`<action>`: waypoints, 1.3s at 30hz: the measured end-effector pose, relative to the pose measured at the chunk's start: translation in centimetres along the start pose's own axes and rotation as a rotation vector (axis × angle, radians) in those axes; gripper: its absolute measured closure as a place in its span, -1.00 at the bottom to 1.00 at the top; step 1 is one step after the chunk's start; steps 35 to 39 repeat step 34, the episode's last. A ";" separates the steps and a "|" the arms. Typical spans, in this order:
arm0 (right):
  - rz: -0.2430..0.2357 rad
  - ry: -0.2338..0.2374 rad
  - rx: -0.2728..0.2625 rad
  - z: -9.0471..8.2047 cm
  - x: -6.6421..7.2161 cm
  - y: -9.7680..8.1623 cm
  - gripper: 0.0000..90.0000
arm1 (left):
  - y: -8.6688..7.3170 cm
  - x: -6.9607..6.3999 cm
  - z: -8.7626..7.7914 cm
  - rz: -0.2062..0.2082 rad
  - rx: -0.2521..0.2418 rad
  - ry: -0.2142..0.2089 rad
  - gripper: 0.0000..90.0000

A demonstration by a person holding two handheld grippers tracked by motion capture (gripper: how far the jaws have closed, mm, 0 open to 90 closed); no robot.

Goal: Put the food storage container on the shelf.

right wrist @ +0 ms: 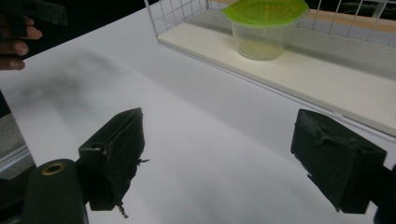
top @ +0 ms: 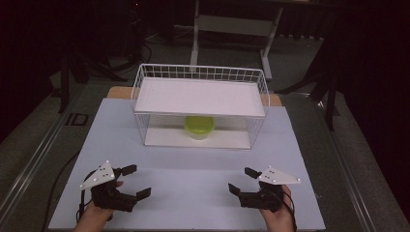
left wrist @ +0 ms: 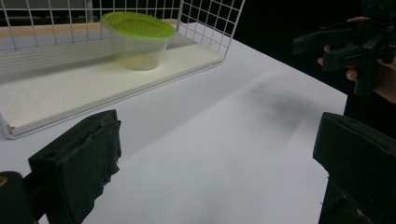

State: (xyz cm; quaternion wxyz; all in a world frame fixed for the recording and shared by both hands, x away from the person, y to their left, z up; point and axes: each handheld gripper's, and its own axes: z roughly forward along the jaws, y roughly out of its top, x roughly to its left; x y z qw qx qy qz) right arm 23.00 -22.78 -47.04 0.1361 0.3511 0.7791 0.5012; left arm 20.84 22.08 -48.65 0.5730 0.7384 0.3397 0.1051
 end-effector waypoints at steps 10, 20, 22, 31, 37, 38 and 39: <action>-0.024 -0.018 -0.013 -0.5 -0.5 -0.8 -0.62 | -0.5 0.0 -0.7 0.029 -0.004 0.019 -0.96; -0.041 -0.001 -0.002 0.4 -1.4 -1.4 -0.62 | -1.0 0.3 -0.4 0.054 -0.020 0.043 -0.96; -0.039 -0.005 0.001 0.6 -1.6 -1.5 -0.62 | -1.1 0.2 -0.3 0.043 -0.023 0.041 -0.96; -0.049 -0.014 0.016 0.8 -1.8 -2.0 -0.62 | -1.3 0.0 0.1 0.030 -0.030 0.041 -0.96; -0.039 -0.011 0.025 1.0 -1.8 -2.1 -0.62 | -1.2 0.0 0.1 0.036 -0.037 0.047 -0.96; -0.039 -0.011 0.025 1.0 -1.8 -2.1 -0.62 | -1.2 0.0 0.1 0.036 -0.037 0.047 -0.96; -0.039 -0.011 0.025 1.0 -1.8 -2.1 -0.62 | -1.2 0.0 0.1 0.036 -0.037 0.047 -0.96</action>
